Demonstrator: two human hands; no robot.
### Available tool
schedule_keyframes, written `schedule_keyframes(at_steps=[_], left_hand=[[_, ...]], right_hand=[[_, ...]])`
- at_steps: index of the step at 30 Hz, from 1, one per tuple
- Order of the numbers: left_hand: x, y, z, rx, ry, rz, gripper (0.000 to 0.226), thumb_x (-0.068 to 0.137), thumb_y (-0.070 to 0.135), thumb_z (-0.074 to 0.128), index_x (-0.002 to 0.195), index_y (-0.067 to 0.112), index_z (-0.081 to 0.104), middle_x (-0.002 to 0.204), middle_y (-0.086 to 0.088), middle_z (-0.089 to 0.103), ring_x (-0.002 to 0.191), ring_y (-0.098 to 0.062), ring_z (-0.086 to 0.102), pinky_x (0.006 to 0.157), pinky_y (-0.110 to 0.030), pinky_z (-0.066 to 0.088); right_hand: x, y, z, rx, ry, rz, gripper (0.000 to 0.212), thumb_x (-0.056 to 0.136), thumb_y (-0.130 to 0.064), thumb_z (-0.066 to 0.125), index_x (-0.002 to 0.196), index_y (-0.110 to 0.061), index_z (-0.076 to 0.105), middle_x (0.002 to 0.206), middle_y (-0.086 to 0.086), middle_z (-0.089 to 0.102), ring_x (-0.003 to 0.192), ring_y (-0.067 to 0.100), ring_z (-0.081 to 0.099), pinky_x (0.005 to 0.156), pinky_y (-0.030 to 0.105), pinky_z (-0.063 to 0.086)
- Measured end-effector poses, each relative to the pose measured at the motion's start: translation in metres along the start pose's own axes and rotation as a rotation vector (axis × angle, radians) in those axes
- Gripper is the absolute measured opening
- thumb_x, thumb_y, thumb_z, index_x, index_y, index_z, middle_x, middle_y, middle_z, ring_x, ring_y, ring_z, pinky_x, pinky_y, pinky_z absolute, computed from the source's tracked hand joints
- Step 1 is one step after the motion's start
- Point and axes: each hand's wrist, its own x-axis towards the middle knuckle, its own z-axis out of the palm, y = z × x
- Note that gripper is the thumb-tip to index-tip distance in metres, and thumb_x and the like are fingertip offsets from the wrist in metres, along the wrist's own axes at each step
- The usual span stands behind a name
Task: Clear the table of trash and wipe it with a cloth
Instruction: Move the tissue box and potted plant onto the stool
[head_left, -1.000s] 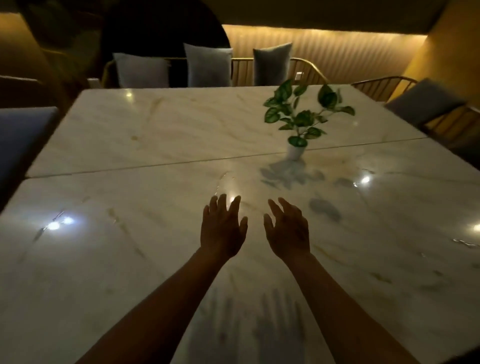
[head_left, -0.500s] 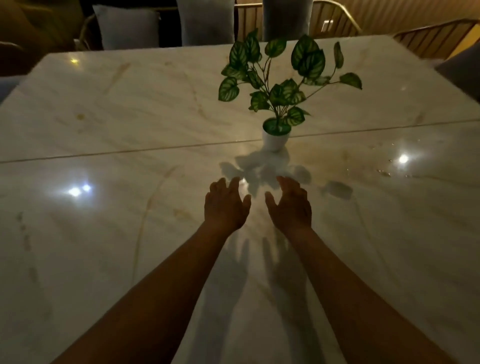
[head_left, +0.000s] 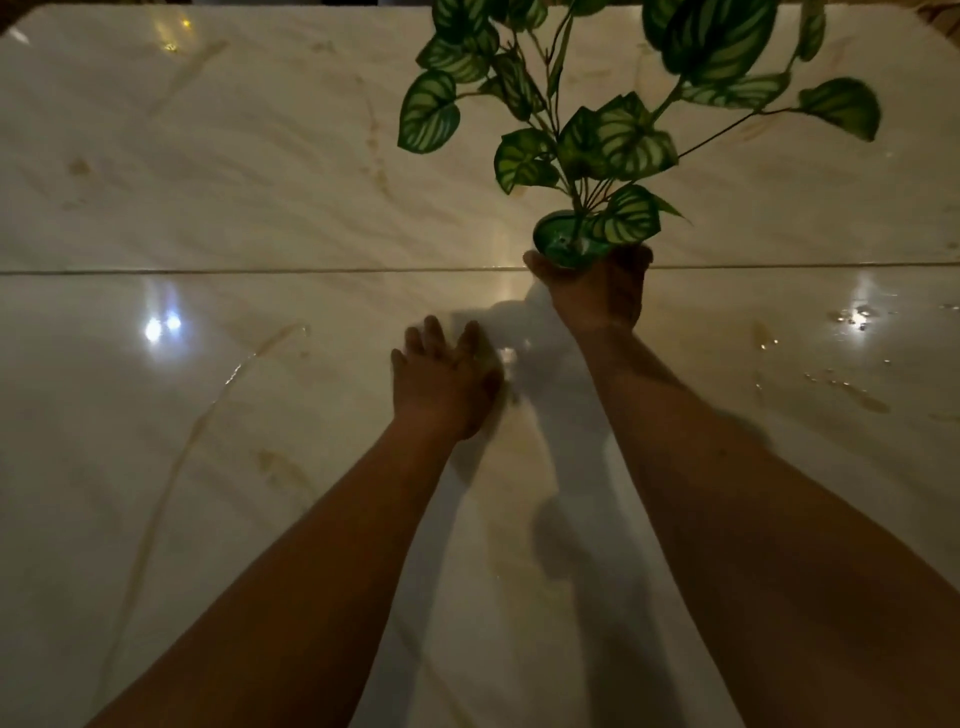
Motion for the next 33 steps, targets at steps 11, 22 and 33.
schedule_keyframes(at_steps=[11, 22, 33], left_hand=[[-0.005, -0.014, -0.031, -0.006, -0.172, 0.070, 0.073, 0.099, 0.058, 0.040, 0.159, 0.030, 0.011, 0.166, -0.015, 0.004, 0.150, -0.039, 0.011, 0.119, -0.051, 0.022], [-0.181, -0.123, -0.056, -0.170, 0.159, -0.034, 0.049, 0.101, 0.050, 0.036, 0.146, 0.029, 0.040, 0.138, -0.002, 0.054, 0.129, -0.023, 0.045, 0.109, -0.039, 0.035], [-0.364, -0.280, -0.084, -0.179, 0.395, -0.359, 0.058, 0.102, 0.051, 0.031, 0.155, 0.030, 0.022, 0.159, -0.006, 0.029, 0.146, -0.029, 0.022, 0.120, -0.047, 0.021]], right_hand=[[-0.053, -0.008, -0.023, -0.150, -0.010, -0.036, 0.078, 0.072, -0.063, 0.074, 0.132, -0.017, 0.057, 0.133, 0.007, 0.060, 0.125, 0.025, 0.054, 0.099, 0.030, 0.042], [-0.256, -0.066, -0.035, 0.060, -0.135, -0.045, 0.086, 0.060, -0.063, 0.082, 0.129, -0.017, 0.058, 0.125, 0.003, 0.064, 0.116, 0.022, 0.059, 0.100, 0.038, 0.048], [-0.430, -0.163, 0.020, 0.222, -0.397, -0.246, 0.085, 0.059, -0.052, 0.089, 0.130, -0.018, 0.059, 0.125, 0.001, 0.065, 0.117, 0.022, 0.059, 0.100, 0.033, 0.047]])
